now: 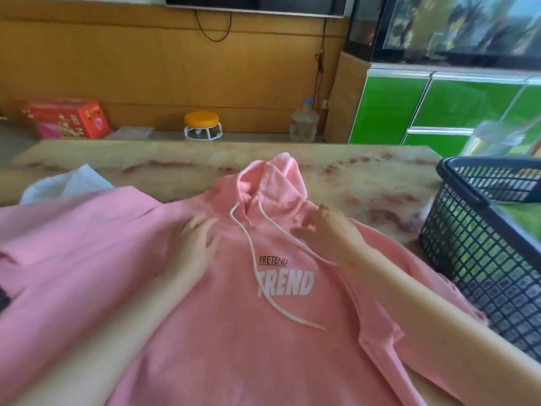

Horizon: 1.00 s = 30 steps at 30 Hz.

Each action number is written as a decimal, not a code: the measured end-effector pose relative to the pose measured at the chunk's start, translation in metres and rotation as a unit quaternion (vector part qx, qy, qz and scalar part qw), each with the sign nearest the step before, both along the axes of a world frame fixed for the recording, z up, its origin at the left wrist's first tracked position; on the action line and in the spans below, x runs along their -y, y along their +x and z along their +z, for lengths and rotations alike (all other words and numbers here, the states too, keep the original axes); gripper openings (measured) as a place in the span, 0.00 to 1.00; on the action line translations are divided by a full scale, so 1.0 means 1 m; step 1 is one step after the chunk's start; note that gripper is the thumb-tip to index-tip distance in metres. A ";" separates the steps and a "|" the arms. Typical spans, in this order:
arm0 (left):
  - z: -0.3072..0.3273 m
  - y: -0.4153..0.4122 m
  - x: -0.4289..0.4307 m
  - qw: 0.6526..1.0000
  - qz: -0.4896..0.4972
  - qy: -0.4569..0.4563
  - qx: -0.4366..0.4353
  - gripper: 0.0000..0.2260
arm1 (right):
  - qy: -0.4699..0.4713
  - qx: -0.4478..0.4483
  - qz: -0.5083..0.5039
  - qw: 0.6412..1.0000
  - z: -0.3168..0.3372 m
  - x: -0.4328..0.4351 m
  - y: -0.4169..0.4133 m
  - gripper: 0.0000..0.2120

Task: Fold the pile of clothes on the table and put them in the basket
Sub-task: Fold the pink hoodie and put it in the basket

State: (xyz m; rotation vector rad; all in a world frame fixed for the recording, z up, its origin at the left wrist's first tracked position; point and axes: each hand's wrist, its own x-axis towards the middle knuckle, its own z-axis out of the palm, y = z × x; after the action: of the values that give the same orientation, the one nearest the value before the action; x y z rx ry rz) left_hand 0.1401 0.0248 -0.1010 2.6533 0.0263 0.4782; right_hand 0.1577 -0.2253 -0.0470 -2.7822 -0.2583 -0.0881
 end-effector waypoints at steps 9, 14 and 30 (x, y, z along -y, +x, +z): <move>0.014 -0.056 0.098 0.987 0.033 -0.038 -0.150 0.20 | -0.181 -0.067 -0.035 0.981 0.002 0.000 -0.050 0.14; 0.023 -0.062 0.090 0.985 0.056 -0.073 -0.144 0.18 | -0.109 -0.045 -0.045 0.992 0.018 -0.016 -0.074 0.11; 0.006 -0.154 -0.017 0.982 -0.002 -0.016 -0.191 0.20 | 0.029 -0.142 0.082 0.986 -0.002 -0.066 -0.189 0.18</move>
State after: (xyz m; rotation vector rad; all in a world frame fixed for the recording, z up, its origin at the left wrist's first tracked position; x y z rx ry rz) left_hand -0.0137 0.0423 -0.0946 2.6724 0.1443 -0.0380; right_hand -0.0317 -0.1589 -0.0493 -2.6607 -0.4028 0.3335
